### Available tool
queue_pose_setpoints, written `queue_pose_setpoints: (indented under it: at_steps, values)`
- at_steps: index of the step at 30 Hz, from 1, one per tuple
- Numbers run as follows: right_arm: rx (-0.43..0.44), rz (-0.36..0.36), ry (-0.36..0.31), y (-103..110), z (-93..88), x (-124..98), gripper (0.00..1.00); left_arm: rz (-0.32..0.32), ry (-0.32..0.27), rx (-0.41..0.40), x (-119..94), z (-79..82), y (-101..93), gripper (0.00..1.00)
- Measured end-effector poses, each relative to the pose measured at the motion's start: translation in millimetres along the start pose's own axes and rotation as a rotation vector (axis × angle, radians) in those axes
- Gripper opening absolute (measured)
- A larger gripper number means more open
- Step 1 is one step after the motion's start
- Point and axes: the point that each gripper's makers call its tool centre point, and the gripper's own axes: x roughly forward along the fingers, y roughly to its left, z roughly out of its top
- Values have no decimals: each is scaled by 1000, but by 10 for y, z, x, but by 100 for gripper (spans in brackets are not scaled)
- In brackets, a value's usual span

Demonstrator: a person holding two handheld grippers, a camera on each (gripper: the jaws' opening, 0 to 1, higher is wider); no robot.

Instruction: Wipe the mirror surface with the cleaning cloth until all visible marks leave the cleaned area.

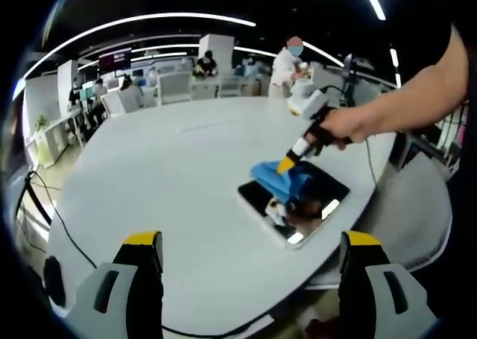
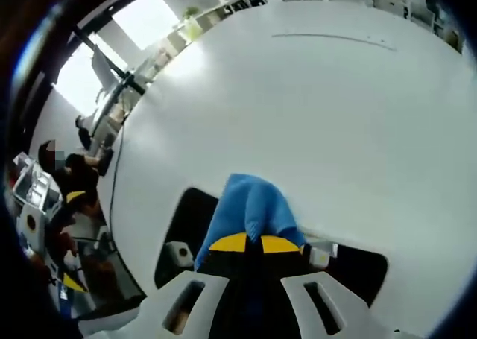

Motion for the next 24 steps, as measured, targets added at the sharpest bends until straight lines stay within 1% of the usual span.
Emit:
queue_pose_setpoints:
  at_steps: [3,7,11,17,21,24]
  values:
    - [8,9,1,-4,1,3,0,-1,3,2,-1,-12,9,99]
    - [-9,0,-3,-2,-6,-16,0,-7,7,11,-10,-16,1,99]
    - [2,-6,-16,-40,-23,-36,0,8,-3,5,-54,7,52,99]
    - [-1,-11,-10,-114,-44,-74,0,17,2,-3,-80,-51,58,99]
    - [7,-10,-8,-162,-51,-94,0,11,10,2,-62,-61,42,99]
    - [8,-9,-5,-182,-50,-96,0,8,10,6,-47,-36,39,99]
